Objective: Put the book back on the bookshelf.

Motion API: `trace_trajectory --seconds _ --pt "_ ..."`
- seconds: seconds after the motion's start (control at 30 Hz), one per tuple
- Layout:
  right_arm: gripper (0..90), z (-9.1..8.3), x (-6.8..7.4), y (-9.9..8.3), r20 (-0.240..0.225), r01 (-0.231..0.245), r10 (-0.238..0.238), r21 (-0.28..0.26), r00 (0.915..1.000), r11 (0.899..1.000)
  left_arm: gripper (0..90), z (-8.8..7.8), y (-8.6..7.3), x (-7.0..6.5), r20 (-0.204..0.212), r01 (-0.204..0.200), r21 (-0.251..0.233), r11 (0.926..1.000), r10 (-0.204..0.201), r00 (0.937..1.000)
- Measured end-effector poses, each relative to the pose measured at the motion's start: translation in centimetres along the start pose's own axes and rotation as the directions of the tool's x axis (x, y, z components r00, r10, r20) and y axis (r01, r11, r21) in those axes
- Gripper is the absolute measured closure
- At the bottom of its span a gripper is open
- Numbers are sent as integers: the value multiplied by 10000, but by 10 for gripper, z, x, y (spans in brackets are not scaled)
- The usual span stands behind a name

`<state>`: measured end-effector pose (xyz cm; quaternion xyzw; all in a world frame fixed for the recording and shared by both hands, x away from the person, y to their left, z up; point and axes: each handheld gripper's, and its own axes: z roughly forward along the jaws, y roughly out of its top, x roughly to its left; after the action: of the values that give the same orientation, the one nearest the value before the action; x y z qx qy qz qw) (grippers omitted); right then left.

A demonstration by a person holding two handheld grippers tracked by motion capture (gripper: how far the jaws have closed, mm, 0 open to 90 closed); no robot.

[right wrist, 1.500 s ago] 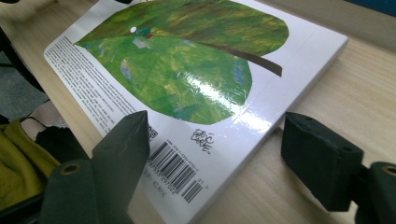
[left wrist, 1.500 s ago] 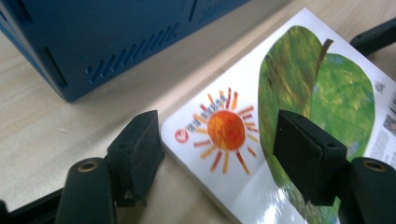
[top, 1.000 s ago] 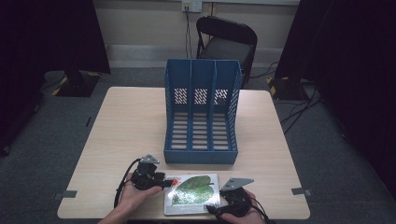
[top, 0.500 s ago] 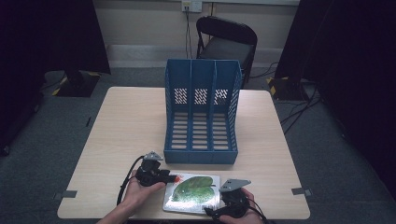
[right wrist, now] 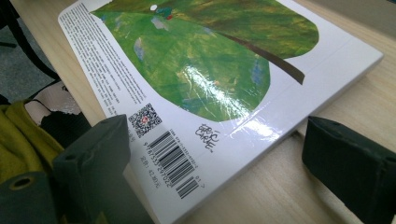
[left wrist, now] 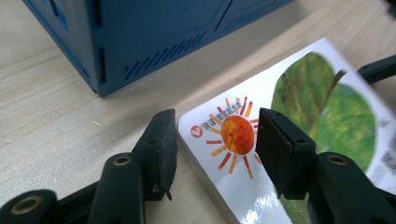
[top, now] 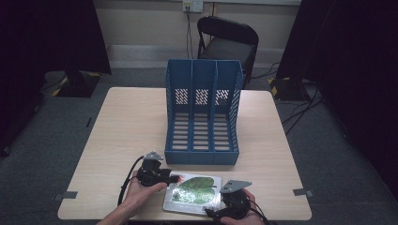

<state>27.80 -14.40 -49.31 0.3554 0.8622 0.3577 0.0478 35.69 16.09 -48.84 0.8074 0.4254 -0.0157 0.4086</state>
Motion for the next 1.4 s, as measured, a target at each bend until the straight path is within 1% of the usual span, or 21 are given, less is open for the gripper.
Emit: trace_trajectory --seconds 0.03,0.07,0.1,0.23,0.27,0.3,0.43,0.5,0.63,0.67,0.77,0.87,0.93,1.0,1.03,1.1,1.13,1.2,1.23,1.3,1.4 --pt "72 0 0 0 17 -14 14 -21 10000 10000 477 -3 0 2 241 262 -134 9996 -258 9994" --pt "72 0 0 0 19 -39 39 -18 10000 10000 474 -3 0 2 241 262 -134 9996 -258 9994" --pt "72 0 0 0 -6 -71 71 -17 10000 10000 474 -6 0 4 456 459 -261 9986 -447 9980" --pt "71 0 -1 1 -73 -167 167 -89 9998 9998 470 -10 0 5 696 656 -474 9967 -622 9956" --pt "71 0 -1 1 -73 -167 167 -89 9998 9998 470 -11 0 5 770 759 -563 9955 -714 9945" --pt "71 0 -2 1 -180 -256 255 -64 9995 9997 471 -15 0 7 1061 948 -771 9925 -864 9906" --pt "73 -2 -4 1 -415 -224 227 67 9989 9997 474 -17 1 7 1397 1072 -1037 9888 -922 9859" --pt "75 -4 -4 0 -480 -259 266 165 9985 9995 473 -17 1 7 1411 1091 -1044 9885 -938 9855" --pt "73 -4 -4 -1 -414 -213 218 121 9989 9997 461 -16 1 7 1488 1163 -967 9885 -1012 9837" --pt "71 -3 -4 -1 -373 -287 288 35 9989 9996 461 -16 1 8 1621 1397 -990 9852 -1226 9791" --pt "70 -3 -4 -1 -294 -339 339 -25 9990 9994 461 -16 0 9 1702 1596 -977 9823 -1415 9752" --pt "70 -2 -3 -1 -232 -389 386 -103 9990 9992 461 -18 0 11 1991 1895 -1014 9766 -1667 9657" --pt "69 -2 -4 -1 -303 -465 462 -86 9985 9989 463 -19 0 12 2028 1879 -1080 9762 -1634 9655" --pt "69 -3 -5 0 -357 -479 477 -52 9982 9988 463 -19 0 11 2155 1963 -1128 9740 -1689 9618" --pt "69 -4 -5 0 -418 -381 383 69 9984 9993 463 -19 0 11 2162 1969 -1103 9742 -1699 9615" --pt "70 -6 -5 0 -619 -143 159 257 9980 9996 463 -18 1 10 2100 1781 -1047 9784 -1533 9656" --pt "70 -7 -5 -1 -626 -74 92 286 9980 9996 462 -18 1 9 2014 1742 -1033 9793 -1509 9678" --pt "69 -7 -5 -1 -620 -38 57 308 9981 9995 453 -17 2 8 1996 1753 -1022 9792 -1525 9679" --pt "68 -7 -5 -1 -594 -31 50 335 9982 9994 453 -17 2 7 1936 1687 -1025 9803 -1467 9701" --pt "68 -6 -5 -1 -558 -146 160 261 9983 9996 453 -17 2 7 1942 1693 -1015 9803 -1474 9698" --pt "67 -5 -5 -1 -450 -294 301 158 9985 9994 461 -19 2 8 2089 1811 -1001 9784 -1573 9652"
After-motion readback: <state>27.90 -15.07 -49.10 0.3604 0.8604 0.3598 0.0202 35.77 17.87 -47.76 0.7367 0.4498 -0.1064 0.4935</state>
